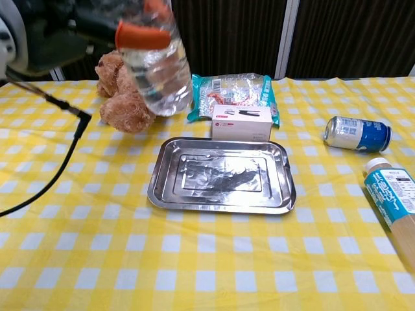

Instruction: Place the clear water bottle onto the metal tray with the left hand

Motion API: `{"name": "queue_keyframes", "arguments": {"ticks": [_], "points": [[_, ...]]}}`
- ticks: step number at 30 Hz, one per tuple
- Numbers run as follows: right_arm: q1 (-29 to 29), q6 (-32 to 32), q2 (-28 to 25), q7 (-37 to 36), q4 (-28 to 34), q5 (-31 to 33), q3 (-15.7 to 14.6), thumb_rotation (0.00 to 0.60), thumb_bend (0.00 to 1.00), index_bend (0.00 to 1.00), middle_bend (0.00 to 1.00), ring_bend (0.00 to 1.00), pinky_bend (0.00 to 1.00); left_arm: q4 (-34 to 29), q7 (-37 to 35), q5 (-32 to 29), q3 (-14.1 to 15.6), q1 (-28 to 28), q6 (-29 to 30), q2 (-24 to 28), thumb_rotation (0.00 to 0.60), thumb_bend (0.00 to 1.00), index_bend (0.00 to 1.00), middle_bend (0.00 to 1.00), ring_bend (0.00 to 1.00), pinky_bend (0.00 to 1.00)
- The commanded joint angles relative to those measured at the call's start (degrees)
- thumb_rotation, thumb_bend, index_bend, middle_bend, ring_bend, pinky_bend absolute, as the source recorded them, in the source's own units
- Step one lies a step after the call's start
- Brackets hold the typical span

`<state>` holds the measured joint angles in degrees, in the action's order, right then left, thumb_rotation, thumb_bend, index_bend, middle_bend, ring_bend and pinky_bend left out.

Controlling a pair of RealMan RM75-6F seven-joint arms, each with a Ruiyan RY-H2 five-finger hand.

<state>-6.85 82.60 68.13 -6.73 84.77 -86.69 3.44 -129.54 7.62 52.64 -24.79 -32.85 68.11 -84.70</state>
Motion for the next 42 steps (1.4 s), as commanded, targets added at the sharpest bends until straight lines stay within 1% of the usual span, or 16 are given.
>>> {"name": "queue_keyframes", "arguments": {"ticks": [1,5,7,9,13,16,19,22,25,28,30,33,37,39,42], "points": [[0.1,0.4,-0.2,-0.1,0.3,-0.5,-0.1,0.6,0.05,0.1,0.0,0.0,0.0,-5.4,7.7,0.4,-1.0,-2.0,6.5,1.9,0.6,0.36,0.53,0.52,0.04,0.02],[0.3,1.0,-0.4,-0.2,0.7,-1.1,-0.3,0.6,0.05,0.1,0.0,0.0,0.0,-5.4,8.3,-0.3,0.9,-0.7,8.7,2.7,0.6,0.36,0.53,0.52,0.04,0.02],[0.3,1.0,-0.4,-0.2,0.8,-1.1,-0.4,0.6,0.05,0.1,0.0,0.0,0.0,-5.4,8.1,-2.2,1.6,0.2,9.7,3.4,0.6,0.36,0.53,0.52,0.04,0.02],[0.3,0.9,-0.4,-0.2,0.8,-1.0,-0.3,0.6,0.05,0.1,0.0,0.0,0.0,-3.7,7.8,-3.7,2.4,0.5,9.6,3.6,0.6,0.36,0.53,0.52,0.03,0.02],[0.1,0.4,-0.4,0.0,0.6,-0.4,-0.1,0.6,0.05,0.1,0.0,0.0,0.0,3.5,3.0,-6.1,3.9,0.7,5.5,3.0,0.6,0.36,0.53,0.52,0.04,0.02],[0.1,0.1,-0.3,0.2,0.5,-0.1,-0.1,0.6,0.05,0.1,0.0,0.0,0.0,10.8,-1.1,-7.6,5.6,0.7,0.9,1.7,0.6,0.36,0.53,0.52,0.04,0.02],[0.1,0.1,-0.3,0.3,0.5,-0.1,-0.1,0.6,0.05,0.1,0.0,0.0,0.0,16.2,-4.4,-8.3,6.9,0.7,-2.9,0.3,0.6,0.37,0.53,0.52,0.04,0.02],[0.1,0.1,-0.3,0.3,0.5,-0.1,-0.1,0.6,0.05,0.1,0.0,0.0,0.0,20.5,-5.9,-7.8,8.4,0.7,-5.1,-1.0,0.6,0.37,0.53,0.52,0.04,0.02],[0.1,0.3,-0.2,0.5,0.6,-0.3,-0.2,0.6,0.05,0.1,0.0,0.0,0.0,22.6,-7.0,-7.2,9.2,0.8,-6.1,-2.0,0.6,0.37,0.53,0.52,0.04,0.02],[0.1,0.3,-0.2,0.6,0.7,-0.6,-0.3,0.6,0.05,0.1,0.0,0.0,0.0,21.1,-8.5,-6.0,8.1,1.0,-6.0,-1.4,0.6,0.37,0.53,0.52,0.04,0.02],[0.1,0.3,-0.2,0.6,0.7,-0.7,-0.3,0.6,0.05,0.1,0.0,0.0,0.0,18.1,-7.9,-4.1,7.1,1.0,-4.6,-0.2,0.6,0.37,0.53,0.52,0.04,0.02],[0.1,0.4,-0.3,0.6,0.8,-0.7,-0.3,0.6,0.05,0.1,0.0,0.0,0.0,11.1,-6.5,-2.2,5.1,1.0,-2.2,2.4,0.6,0.37,0.53,0.52,0.04,0.02],[0.1,0.5,-0.3,0.5,0.9,-0.8,-0.4,0.6,0.05,0.1,0.0,0.0,0.0,-1.1,-2.4,-0.4,1.8,0.9,2.2,6.9,0.6,0.37,0.53,0.52,0.04,0.02],[0.2,0.6,-0.4,0.5,1.0,-1.0,-0.4,0.6,0.05,0.1,0.0,0.0,0.0,-5.4,-0.8,0.2,0.6,1.0,3.7,8.8,0.6,0.37,0.53,0.52,0.04,0.02],[0.2,0.7,-0.4,0.5,1.1,-1.0,-0.4,0.6,0.05,0.1,0.0,0.0,0.0,-5.4,-2.3,4.7,0.0,1.4,3.9,10.1,0.6,0.37,0.53,0.52,0.04,0.02]]}}
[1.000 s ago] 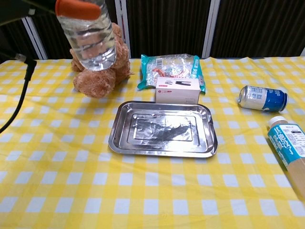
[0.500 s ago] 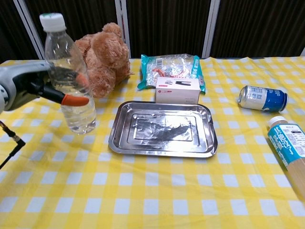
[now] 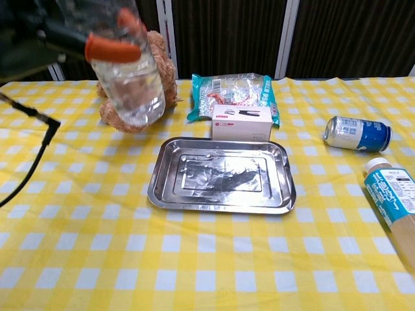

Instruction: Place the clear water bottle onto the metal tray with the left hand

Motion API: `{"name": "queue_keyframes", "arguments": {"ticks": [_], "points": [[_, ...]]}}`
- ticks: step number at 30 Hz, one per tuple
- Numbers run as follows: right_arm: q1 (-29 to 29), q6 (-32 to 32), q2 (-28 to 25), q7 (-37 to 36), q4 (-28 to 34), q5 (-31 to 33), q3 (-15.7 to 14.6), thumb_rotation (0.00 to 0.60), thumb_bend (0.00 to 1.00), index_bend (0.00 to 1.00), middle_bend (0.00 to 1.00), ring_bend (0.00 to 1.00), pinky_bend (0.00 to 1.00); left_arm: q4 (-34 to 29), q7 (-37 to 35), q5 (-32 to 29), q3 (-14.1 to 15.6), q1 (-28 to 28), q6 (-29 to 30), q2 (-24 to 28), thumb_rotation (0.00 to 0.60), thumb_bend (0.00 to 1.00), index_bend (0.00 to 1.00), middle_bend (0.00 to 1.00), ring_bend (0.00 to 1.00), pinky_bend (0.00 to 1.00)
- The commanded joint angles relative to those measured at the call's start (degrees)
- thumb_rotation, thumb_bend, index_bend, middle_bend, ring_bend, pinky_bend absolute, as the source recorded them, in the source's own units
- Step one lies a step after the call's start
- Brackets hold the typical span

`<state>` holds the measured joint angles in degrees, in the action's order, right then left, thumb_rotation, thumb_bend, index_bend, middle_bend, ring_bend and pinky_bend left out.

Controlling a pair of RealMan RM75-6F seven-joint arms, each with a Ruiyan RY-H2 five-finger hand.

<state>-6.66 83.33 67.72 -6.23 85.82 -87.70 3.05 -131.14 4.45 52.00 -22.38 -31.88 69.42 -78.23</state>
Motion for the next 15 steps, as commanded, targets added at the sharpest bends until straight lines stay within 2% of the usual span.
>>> {"name": "queue_keyframes", "arguments": {"ticks": [1,5,8,11,15], "points": [[0.0,0.1,0.0,-0.1,0.1,0.0,0.0,0.6,0.05,0.1,0.0,0.0,0.0,-3.8,-0.3,6.9,-2.2,1.2,2.7,4.2,0.6,0.37,0.53,0.52,0.04,0.02],[0.0,0.1,-0.1,-0.1,0.1,-0.2,-0.1,0.6,0.05,0.1,0.0,0.0,0.0,-3.8,-4.0,8.9,0.1,4.4,3.1,7.1,0.6,0.37,0.54,0.52,0.04,0.02],[0.0,0.1,0.0,0.1,0.2,-0.2,-0.1,0.6,0.05,0.1,0.0,0.0,0.0,-3.5,-5.4,6.5,2.8,6.5,2.4,9.6,0.6,0.37,0.54,0.52,0.04,0.02],[0.0,-0.1,0.1,0.4,0.2,0.0,-0.1,0.6,0.05,0.1,0.0,0.0,0.0,2.8,-7.9,2.7,4.7,6.3,-1.0,9.1,0.6,0.37,0.54,0.52,0.03,0.02],[-0.1,-0.5,0.3,0.9,0.0,0.3,0.0,0.6,0.05,0.1,0.0,0.0,0.0,12.8,-11.6,-0.8,6.3,4.8,-6.7,5.6,0.6,0.37,0.54,0.52,0.04,0.02]]}}
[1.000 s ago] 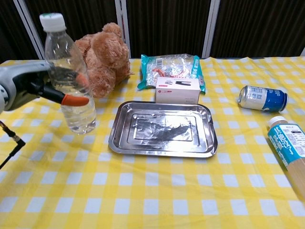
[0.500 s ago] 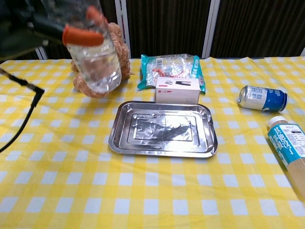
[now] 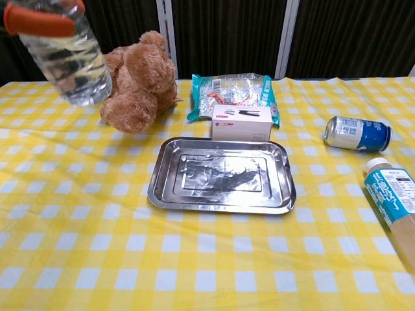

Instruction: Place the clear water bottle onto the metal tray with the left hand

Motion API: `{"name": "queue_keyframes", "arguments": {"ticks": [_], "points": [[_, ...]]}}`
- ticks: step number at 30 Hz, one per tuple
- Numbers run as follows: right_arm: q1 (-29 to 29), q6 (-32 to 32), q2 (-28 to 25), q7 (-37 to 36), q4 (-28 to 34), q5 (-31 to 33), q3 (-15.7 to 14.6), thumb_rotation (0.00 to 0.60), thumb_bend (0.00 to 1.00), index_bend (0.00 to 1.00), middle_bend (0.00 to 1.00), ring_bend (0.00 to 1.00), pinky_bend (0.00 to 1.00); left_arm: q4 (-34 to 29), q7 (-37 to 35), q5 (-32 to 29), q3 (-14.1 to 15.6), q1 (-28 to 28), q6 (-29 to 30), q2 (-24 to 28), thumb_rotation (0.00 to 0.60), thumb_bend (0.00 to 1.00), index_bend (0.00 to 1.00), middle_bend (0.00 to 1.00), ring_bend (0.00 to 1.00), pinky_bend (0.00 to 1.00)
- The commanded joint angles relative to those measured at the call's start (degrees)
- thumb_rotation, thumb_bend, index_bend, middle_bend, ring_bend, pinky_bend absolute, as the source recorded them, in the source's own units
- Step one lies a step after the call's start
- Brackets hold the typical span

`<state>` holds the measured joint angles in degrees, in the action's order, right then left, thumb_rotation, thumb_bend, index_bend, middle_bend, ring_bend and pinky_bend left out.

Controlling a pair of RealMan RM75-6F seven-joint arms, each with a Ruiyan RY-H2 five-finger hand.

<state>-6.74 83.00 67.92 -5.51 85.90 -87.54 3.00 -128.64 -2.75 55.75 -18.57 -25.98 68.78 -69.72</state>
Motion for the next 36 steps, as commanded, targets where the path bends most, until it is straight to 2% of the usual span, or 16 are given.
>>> {"name": "queue_keyframes", "arguments": {"ticks": [1,5,8,13,19,23,26,30,33,36], "points": [[-0.1,-0.3,0.2,0.4,-0.2,0.2,0.0,0.6,0.05,0.1,0.0,0.0,0.0,12.9,-5.3,-5.5,2.7,-1.7,-7.8,-4.2,0.6,0.37,0.54,0.52,0.04,0.02],[-0.1,-0.6,0.4,0.7,-0.4,0.6,0.1,0.6,0.05,0.1,0.0,0.0,0.0,19.2,-7.6,-7.0,2.5,-3.5,-11.5,-7.8,0.6,0.38,0.54,0.52,0.04,0.02],[-0.2,-0.6,0.4,0.5,-0.6,0.9,0.2,0.6,0.05,0.1,0.0,0.0,0.0,20.2,-6.9,-6.5,2.4,-4.2,-11.2,-9.0,0.6,0.38,0.54,0.52,0.04,0.02],[-0.3,-1.0,0.5,0.3,-0.8,0.8,0.1,0.6,0.05,0.1,0.0,0.0,0.0,18.0,-3.7,-6.2,1.5,-5.2,-8.1,-10.3,0.6,0.38,0.54,0.53,0.04,0.02],[-0.5,-1.3,0.8,0.8,-0.7,0.7,0.1,0.6,0.05,0.1,0.0,0.0,0.0,15.1,1.7,-8.8,-0.5,-9.7,-7.3,-14.7,0.6,0.38,0.54,0.53,0.04,0.02],[-0.7,-1.4,0.9,0.9,-0.7,0.6,0.1,0.6,0.05,0.1,0.0,0.0,0.0,15.7,9.2,-13.6,-1.8,-15.5,-4.9,-21.9,0.6,0.38,0.55,0.52,0.04,0.02],[-0.7,-1.5,0.8,0.7,-0.9,0.7,0.1,0.6,0.05,0.1,0.0,0.0,0.0,16.7,12.1,-17.0,-3.0,-18.7,-3.7,-26.7,0.6,0.39,0.55,0.52,0.04,0.02],[-0.5,-1.1,0.5,-0.2,-1.2,0.9,0.3,0.6,0.05,0.1,0.0,0.0,0.0,17.6,14.6,-20.8,-6.1,-22.7,-1.7,-32.2,0.6,0.4,0.55,0.53,0.04,0.02],[-0.4,-0.8,0.2,-0.7,-1.2,0.8,0.3,0.6,0.05,0.1,0.0,0.0,0.0,17.2,17.8,-21.7,-6.3,-24.1,1.3,-33.7,0.6,0.4,0.55,0.53,0.04,0.02],[-0.2,-0.5,0.1,-0.9,-1.1,0.5,0.1,0.6,0.05,0.1,0.0,0.0,0.0,15.1,19.0,-22.2,-5.7,-23.2,3.7,-33.0,0.6,0.4,0.55,0.53,0.04,0.02]]}}
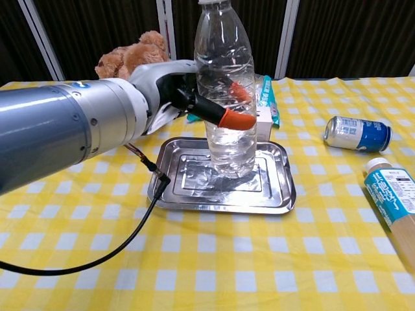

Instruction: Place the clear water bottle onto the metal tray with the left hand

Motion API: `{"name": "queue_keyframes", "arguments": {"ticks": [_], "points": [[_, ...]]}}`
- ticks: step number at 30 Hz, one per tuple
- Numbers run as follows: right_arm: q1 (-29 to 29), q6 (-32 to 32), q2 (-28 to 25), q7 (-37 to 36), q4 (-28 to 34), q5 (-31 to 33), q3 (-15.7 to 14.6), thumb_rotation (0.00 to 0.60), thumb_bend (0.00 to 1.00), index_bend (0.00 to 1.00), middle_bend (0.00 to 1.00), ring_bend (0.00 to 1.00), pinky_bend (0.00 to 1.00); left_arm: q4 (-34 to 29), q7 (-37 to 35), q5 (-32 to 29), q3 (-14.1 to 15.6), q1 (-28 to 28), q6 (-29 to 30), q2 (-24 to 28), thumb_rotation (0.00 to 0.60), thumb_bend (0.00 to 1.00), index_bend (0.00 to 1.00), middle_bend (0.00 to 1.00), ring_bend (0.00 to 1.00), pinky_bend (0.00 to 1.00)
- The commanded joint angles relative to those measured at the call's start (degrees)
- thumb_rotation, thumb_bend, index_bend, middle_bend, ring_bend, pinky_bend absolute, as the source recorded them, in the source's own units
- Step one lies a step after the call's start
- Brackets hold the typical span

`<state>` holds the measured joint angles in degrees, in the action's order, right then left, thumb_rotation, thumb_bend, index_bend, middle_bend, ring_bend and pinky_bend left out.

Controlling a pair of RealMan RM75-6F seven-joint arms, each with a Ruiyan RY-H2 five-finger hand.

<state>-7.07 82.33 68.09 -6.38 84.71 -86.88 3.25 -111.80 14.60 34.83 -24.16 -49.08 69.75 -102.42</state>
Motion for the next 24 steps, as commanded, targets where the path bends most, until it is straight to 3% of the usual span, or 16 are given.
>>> {"name": "queue_keyframes", "arguments": {"ticks": [1,6,10,18,24], "points": [[0.1,0.2,-0.1,0.0,0.1,-0.3,-0.2,0.6,0.05,0.1,0.0,0.0,0.0,-2.8,1.6,-1.1,0.0,0.7,3.5,0.8,0.6,0.4,0.55,0.53,0.04,0.02],[0.3,0.7,-0.1,0.6,0.7,-0.9,-0.5,0.6,0.05,0.1,0.0,0.0,0.0,-6.3,2.2,1.2,2.6,5.6,6.7,8.4,0.6,0.4,0.55,0.53,0.04,0.02],[0.2,0.4,0.1,1.4,1.0,-0.9,-0.6,0.6,0.05,0.1,0.0,0.0,0.0,-8.1,-2.7,3.6,4.9,11.6,5.1,17.3,0.6,0.4,0.55,0.53,0.03,0.02],[0.0,-0.2,0.7,2.7,1.1,-0.6,-0.7,0.6,0.05,0.1,0.0,0.0,0.0,-4.4,-23.3,15.9,8.4,24.4,-2.9,35.4,0.6,0.4,0.55,0.53,0.04,0.02],[-0.3,-0.9,1.2,3.6,1.1,-0.5,-0.8,0.6,0.05,0.1,0.0,0.0,0.0,1.3,-34.4,20.3,8.4,27.4,-7.8,39.5,0.6,0.4,0.55,0.53,0.04,0.02]]}}
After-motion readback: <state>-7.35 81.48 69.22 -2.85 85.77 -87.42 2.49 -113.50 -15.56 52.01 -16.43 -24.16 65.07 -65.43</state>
